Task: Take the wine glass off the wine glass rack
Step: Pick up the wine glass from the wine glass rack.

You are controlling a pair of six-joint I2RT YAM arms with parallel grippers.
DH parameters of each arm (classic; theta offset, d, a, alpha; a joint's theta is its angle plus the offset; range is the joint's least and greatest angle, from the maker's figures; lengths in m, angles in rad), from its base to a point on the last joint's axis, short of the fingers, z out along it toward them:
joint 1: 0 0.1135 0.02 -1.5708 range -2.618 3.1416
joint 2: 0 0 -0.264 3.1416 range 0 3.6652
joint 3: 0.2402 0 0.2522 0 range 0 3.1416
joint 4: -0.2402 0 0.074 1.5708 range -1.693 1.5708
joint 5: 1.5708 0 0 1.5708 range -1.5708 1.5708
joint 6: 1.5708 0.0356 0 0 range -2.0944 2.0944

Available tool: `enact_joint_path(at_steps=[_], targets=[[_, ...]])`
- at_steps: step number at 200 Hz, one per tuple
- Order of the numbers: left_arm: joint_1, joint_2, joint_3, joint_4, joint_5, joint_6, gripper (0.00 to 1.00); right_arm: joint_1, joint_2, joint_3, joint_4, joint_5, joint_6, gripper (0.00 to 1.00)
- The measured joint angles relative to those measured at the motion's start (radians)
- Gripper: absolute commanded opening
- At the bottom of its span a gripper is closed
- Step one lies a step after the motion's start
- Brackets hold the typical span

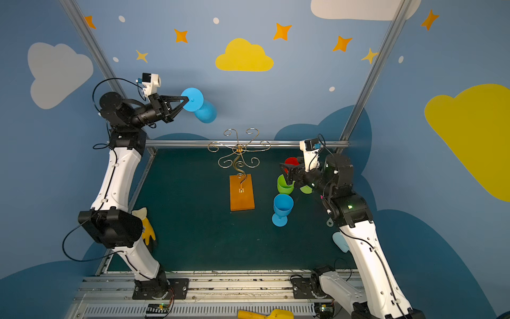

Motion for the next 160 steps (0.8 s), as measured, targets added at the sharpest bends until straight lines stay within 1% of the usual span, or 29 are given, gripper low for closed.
enact_joint_path(at_steps=[21,39,76,123,160], targets=[[-0.019,-0.042,-0.051,0.065,0.000,-0.050,0.03,0.062,0.040,0.045,0.035,-0.011,-0.052,0.80],[-0.055,-0.071,-0.103,0.101,0.004,-0.080,0.03,0.108,0.066,0.072,0.074,-0.026,-0.098,0.81],[-0.133,-0.121,-0.211,0.147,0.014,-0.129,0.03,0.151,0.102,0.091,0.174,-0.081,-0.190,0.83],[-0.198,-0.150,-0.222,0.185,0.016,-0.182,0.03,0.195,0.164,0.104,0.285,-0.156,-0.321,0.85],[-0.249,-0.153,-0.234,0.214,0.021,-0.211,0.03,0.212,0.231,0.138,0.343,-0.191,-0.374,0.86]])
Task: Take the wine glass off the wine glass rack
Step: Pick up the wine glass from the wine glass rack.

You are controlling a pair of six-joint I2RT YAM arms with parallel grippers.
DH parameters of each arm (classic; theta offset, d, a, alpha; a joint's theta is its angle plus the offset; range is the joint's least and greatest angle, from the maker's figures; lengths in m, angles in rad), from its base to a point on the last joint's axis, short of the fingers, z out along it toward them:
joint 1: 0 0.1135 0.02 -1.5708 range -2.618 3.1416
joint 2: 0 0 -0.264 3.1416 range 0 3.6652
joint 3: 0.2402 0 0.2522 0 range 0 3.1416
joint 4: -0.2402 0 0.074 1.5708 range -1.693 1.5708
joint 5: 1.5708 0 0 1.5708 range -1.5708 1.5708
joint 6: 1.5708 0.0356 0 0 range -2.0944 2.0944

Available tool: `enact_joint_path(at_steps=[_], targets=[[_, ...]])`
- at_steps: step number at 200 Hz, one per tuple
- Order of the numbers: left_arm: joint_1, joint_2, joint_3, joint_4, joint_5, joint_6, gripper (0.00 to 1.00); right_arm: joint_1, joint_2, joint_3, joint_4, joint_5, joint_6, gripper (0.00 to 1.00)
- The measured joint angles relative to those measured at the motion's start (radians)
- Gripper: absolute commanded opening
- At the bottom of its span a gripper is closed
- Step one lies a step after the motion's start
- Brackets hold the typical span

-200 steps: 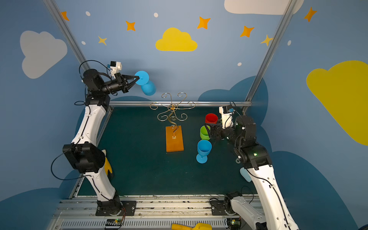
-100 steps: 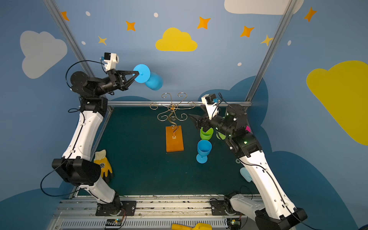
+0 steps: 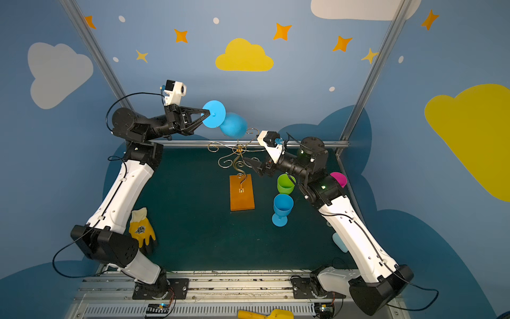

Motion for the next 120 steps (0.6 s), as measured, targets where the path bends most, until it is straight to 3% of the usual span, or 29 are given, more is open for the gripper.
enact_joint_path(at_steps=[120], targets=[[-0.056,-0.004,-0.053,0.000,0.004,-0.014,0.03,0.014,0.151,0.091,0.092,0.047,-0.051,0.89]])
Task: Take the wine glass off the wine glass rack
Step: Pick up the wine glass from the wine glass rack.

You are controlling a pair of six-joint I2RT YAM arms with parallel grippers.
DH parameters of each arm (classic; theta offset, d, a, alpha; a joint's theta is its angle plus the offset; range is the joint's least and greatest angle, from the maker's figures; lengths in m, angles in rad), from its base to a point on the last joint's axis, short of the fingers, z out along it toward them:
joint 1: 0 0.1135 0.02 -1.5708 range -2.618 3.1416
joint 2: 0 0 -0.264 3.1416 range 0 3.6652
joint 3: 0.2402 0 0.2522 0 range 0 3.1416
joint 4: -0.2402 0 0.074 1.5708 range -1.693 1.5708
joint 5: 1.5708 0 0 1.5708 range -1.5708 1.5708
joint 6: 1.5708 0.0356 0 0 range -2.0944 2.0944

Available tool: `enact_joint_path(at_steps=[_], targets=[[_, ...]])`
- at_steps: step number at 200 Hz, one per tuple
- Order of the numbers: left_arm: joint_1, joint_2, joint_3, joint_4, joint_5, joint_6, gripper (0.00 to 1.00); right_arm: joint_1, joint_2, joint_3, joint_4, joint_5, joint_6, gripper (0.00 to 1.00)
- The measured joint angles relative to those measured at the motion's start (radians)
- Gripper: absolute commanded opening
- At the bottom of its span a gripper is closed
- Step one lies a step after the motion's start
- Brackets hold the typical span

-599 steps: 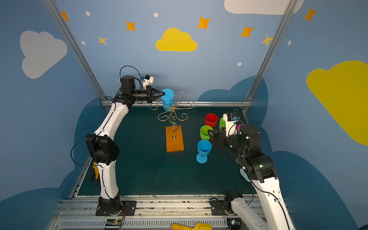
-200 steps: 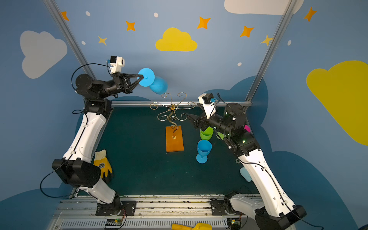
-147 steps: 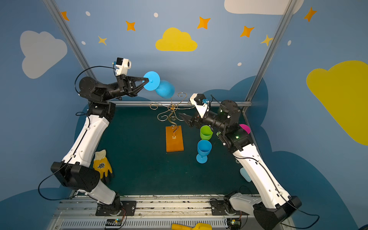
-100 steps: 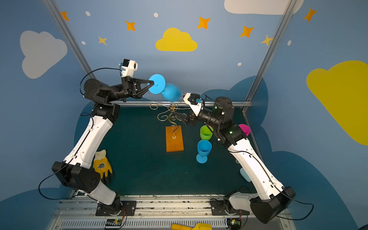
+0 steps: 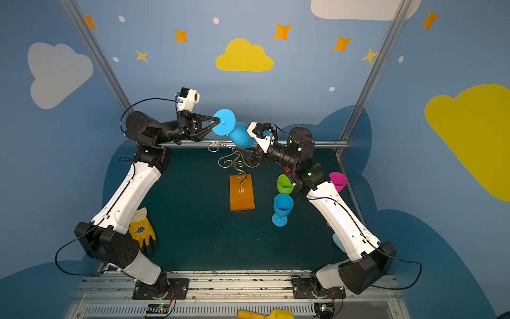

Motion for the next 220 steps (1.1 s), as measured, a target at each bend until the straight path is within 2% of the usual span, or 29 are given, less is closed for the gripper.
enact_joint_path(at_steps=[86,102,123,150,158,186,220], targets=[[-0.011,-0.010,-0.011,0.030,0.000,-0.040,0.03,0.006,0.058,0.027,0.002,0.022,0.005,0.88],[-0.010,-0.010,-0.015,0.032,-0.001,-0.043,0.03,0.010,0.061,0.027,0.001,0.027,0.009,0.83],[-0.011,-0.010,-0.016,0.038,-0.007,-0.048,0.03,0.013,0.062,0.027,-0.001,0.035,0.008,0.71],[-0.010,-0.010,-0.022,0.048,-0.011,-0.053,0.05,0.022,0.062,0.027,-0.006,0.053,0.008,0.66],[-0.010,-0.010,-0.024,0.048,-0.011,-0.052,0.11,0.023,0.062,0.027,-0.010,0.058,0.008,0.64],[-0.010,-0.011,-0.024,0.041,-0.011,-0.020,0.46,0.031,0.059,0.027,-0.032,0.084,0.018,0.55],[-0.003,-0.013,-0.026,-0.002,-0.018,0.055,0.60,0.034,0.021,0.027,-0.102,0.126,0.048,0.49]])
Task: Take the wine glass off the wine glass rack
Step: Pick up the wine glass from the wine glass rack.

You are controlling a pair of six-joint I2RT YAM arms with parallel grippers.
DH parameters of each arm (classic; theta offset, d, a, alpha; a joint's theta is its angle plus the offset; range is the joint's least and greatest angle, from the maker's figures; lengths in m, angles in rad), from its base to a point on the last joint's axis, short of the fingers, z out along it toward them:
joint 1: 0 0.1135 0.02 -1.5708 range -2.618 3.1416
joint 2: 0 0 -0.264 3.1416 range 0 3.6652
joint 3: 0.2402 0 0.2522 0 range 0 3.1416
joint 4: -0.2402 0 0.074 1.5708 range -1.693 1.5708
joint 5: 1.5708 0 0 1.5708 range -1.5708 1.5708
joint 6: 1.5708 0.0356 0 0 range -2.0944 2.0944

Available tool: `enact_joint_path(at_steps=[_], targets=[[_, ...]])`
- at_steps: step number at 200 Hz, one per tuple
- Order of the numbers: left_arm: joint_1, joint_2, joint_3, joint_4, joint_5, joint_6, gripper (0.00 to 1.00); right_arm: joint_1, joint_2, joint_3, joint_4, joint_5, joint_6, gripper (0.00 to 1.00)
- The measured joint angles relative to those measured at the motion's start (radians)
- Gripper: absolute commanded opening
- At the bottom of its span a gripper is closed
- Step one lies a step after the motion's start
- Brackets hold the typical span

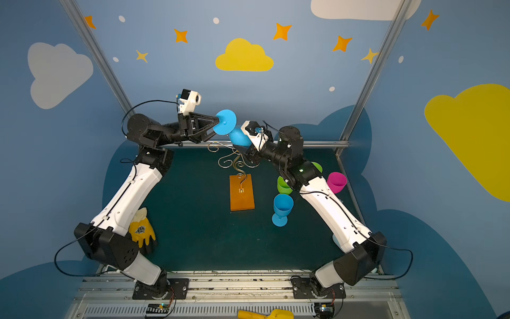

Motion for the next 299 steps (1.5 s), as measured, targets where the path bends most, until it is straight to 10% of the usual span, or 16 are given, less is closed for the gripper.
enact_joint_path(at_steps=[43,163,299], targets=[[0.037,-0.099,-0.114,-0.084,-0.080,0.216,0.65,0.003,-0.111,0.002,-0.167,0.058,0.066,0.45],[-0.075,-0.349,-0.457,-0.157,-0.415,1.583,0.54,0.061,-0.166,0.186,-0.767,0.178,0.236,0.37],[-0.172,-0.349,-0.442,-0.179,-0.414,1.942,0.42,0.198,-0.055,0.245,-0.813,0.223,0.284,0.36]])
